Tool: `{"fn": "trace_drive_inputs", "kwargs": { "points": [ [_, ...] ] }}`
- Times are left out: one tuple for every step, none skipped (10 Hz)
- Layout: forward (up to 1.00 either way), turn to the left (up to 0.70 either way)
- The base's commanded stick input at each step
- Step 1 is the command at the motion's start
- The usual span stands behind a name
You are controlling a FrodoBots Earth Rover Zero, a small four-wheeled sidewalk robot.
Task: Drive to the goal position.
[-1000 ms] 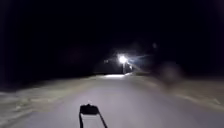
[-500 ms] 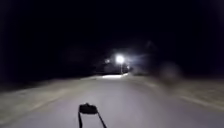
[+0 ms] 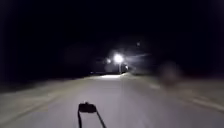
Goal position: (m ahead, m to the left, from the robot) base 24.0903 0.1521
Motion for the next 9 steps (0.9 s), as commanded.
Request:
{"fn": "trace_drive_inputs", "kwargs": {
  "points": [
    [1.00,-0.02],
    [1.00,0.00],
    [1.00,0.00],
    [1.00,0.00],
    [1.00,0.00],
    [1.00,0.00],
    [1.00,0.00],
    [1.00,0.04],
    [1.00,0.07]
  ]
}}
